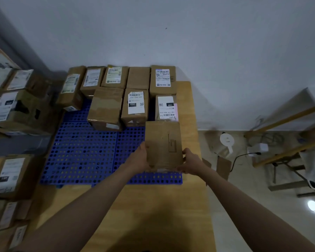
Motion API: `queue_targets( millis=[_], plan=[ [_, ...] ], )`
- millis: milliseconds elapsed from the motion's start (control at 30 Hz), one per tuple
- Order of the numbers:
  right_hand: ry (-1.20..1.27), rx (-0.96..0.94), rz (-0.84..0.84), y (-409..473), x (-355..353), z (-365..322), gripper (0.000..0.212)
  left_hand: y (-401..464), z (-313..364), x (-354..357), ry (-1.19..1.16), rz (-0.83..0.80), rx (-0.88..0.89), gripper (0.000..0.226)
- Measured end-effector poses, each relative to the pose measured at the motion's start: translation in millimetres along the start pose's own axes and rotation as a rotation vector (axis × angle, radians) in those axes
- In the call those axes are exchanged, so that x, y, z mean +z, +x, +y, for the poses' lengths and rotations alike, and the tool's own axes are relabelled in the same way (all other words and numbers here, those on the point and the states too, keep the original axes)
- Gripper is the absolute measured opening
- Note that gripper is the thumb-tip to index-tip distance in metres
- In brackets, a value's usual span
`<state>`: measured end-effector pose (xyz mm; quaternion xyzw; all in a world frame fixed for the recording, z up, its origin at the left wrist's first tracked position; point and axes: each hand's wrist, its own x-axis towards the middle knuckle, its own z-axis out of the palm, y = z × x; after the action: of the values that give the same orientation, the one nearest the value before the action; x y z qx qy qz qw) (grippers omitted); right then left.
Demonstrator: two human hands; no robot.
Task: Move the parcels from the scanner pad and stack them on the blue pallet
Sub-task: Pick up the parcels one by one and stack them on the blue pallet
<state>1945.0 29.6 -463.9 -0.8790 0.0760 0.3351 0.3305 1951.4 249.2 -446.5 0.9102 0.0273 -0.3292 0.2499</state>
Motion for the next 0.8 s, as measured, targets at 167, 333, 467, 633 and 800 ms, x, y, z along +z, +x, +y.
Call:
queue_targets(
  millis=[167, 333, 467, 633, 800],
  plan=[
    [-0.016, -0.015, -0.020, 11.0, -5.2, 0.2, 0.069, 7.0, 5.3, -0.7, 0.055, 0.005, -0.004, 0.118],
    [0.013, -0.004, -0.037, 15.7, -7.9, -1.0, 0.071, 10.1, 3.4, 0.7, 0.085, 0.007, -0.017, 0.118],
    [0.004, 0.009, -0.038, 17.0, -6.8, -3.5, 0.067, 11.7, 1.7, 1.4, 0.157, 0.002, -0.034, 0.119],
    [-0.070, 0.031, -0.056, 14.5, -5.8, -7.7, 0.070, 7.8, 2.8, 1.3, 0.245, 0.024, -0.052, 0.123],
    [-0.216, 0.086, -0.069, 2.6, -11.5, -18.6, 0.065, 3.5, 10.5, -6.9, 0.280, -0.045, -0.074, 0.129]
  ],
)
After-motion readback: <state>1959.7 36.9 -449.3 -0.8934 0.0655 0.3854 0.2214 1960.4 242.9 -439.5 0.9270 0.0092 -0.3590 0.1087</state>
